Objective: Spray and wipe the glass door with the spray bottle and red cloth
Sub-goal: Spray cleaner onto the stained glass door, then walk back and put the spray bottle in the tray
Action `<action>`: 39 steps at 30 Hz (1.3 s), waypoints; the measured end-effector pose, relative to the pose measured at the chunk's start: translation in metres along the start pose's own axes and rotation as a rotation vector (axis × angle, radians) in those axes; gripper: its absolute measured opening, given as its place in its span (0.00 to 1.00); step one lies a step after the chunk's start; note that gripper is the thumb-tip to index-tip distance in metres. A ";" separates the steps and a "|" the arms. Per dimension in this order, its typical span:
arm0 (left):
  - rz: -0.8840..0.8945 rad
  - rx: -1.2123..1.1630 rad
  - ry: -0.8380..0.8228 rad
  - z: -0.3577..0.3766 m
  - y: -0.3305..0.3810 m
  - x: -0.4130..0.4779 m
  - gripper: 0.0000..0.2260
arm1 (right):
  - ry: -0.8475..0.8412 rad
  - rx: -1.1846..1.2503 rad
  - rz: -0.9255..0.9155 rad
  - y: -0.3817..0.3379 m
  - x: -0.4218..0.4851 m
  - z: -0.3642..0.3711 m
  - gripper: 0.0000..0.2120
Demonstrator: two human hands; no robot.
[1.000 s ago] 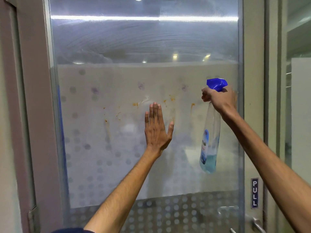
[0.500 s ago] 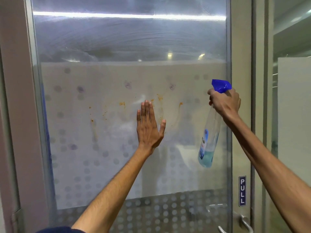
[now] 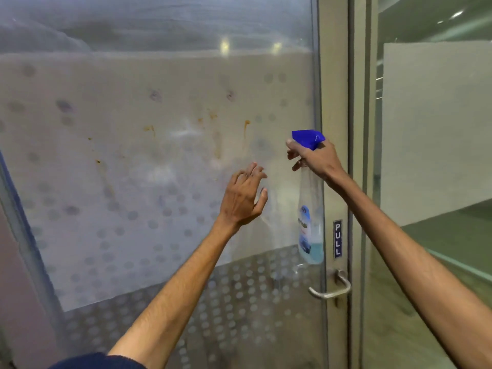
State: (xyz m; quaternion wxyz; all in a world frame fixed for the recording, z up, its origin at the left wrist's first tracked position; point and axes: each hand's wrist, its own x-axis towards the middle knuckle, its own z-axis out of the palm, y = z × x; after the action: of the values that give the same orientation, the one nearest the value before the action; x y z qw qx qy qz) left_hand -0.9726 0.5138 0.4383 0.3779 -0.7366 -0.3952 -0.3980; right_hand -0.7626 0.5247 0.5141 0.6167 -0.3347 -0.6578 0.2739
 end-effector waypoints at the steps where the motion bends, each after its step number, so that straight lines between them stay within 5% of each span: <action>1: 0.001 -0.040 0.000 0.005 0.012 -0.002 0.09 | -0.050 -0.019 0.016 0.006 -0.007 -0.004 0.15; 3: -0.030 -0.118 -0.024 0.013 0.038 -0.005 0.09 | -0.151 -0.063 0.076 0.015 -0.022 -0.013 0.21; 7: -0.208 -0.326 -0.224 0.026 0.087 -0.015 0.14 | -0.317 -0.207 0.208 0.028 -0.053 -0.040 0.19; 12: -0.393 -0.729 -0.509 0.040 0.142 -0.031 0.13 | -0.275 -0.257 0.306 0.041 -0.096 -0.081 0.17; 19: -0.331 -1.182 -0.863 0.056 0.227 -0.054 0.35 | -0.218 -0.361 0.406 0.033 -0.169 -0.137 0.16; 25: -0.258 -1.432 -1.022 0.048 0.305 -0.072 0.21 | -0.120 -0.429 0.491 0.019 -0.241 -0.187 0.19; 32: -0.027 -1.545 -1.185 0.037 0.389 -0.096 0.30 | 0.031 -0.462 0.585 -0.003 -0.316 -0.252 0.28; 39: -0.020 -1.615 -1.144 0.026 0.479 -0.104 0.23 | 0.360 -0.410 0.581 -0.013 -0.379 -0.308 0.32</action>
State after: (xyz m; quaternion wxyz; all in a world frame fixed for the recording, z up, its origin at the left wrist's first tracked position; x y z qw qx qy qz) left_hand -0.5803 0.3149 0.2198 -0.4891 -0.8511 -0.1345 -0.1353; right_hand -0.4516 0.2056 0.3140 0.5393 -0.6657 -0.4582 0.2367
